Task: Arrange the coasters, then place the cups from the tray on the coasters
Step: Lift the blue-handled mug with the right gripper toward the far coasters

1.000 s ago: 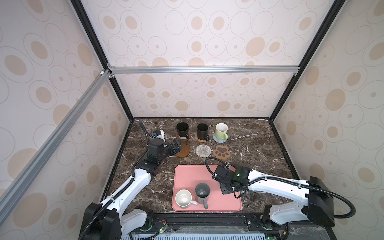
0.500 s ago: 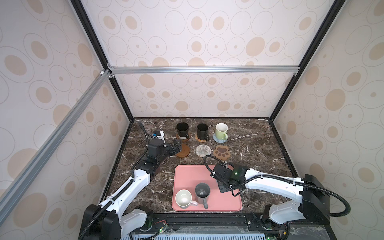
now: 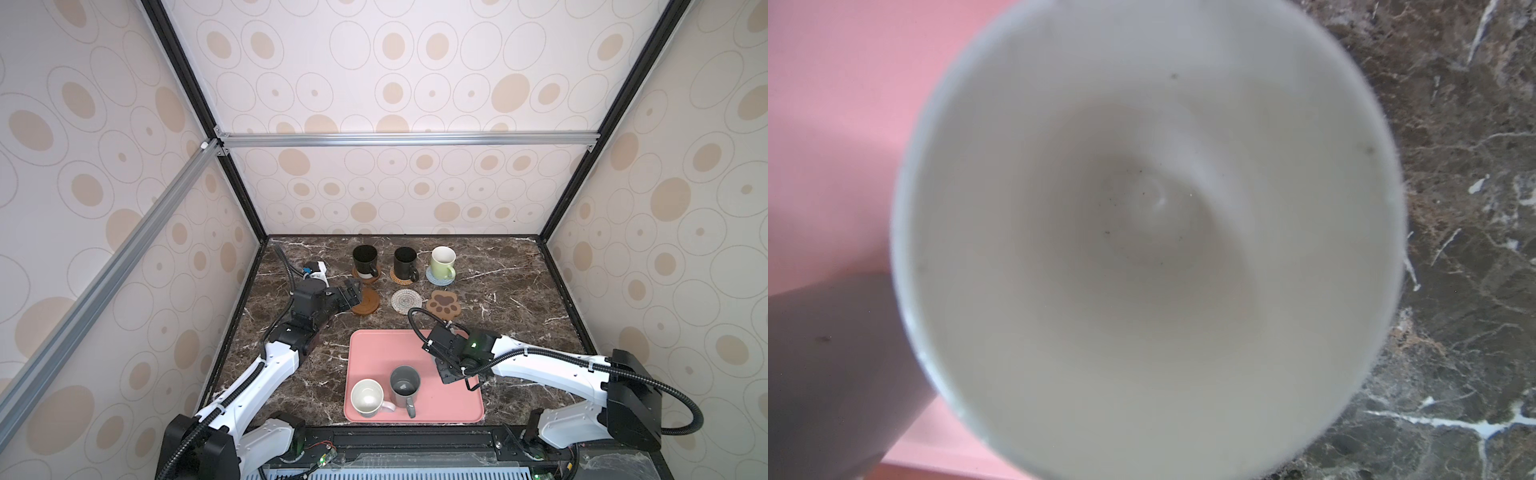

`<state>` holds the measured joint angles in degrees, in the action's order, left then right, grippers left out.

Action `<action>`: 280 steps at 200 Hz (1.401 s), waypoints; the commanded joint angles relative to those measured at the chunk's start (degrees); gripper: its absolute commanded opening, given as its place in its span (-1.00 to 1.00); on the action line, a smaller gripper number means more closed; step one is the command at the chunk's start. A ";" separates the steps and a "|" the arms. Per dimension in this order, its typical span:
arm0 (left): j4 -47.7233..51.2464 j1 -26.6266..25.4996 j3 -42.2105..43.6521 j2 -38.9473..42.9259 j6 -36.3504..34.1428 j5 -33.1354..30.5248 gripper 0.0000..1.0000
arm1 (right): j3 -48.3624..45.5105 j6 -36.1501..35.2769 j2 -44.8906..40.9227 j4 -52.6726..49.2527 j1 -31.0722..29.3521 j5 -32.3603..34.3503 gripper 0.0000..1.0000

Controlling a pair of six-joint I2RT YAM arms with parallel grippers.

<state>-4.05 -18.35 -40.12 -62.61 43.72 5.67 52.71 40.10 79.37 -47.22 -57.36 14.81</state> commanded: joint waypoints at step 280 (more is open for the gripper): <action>1.72 0.51 0.93 3.89 2.05 -1.50 1.00 | 19.65 -39.43 8.48 8.59 29.62 -13.58 -0.72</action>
<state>-3.68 -18.35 -39.42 -60.01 44.75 5.02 68.29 4.45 85.89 -42.63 -29.50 3.27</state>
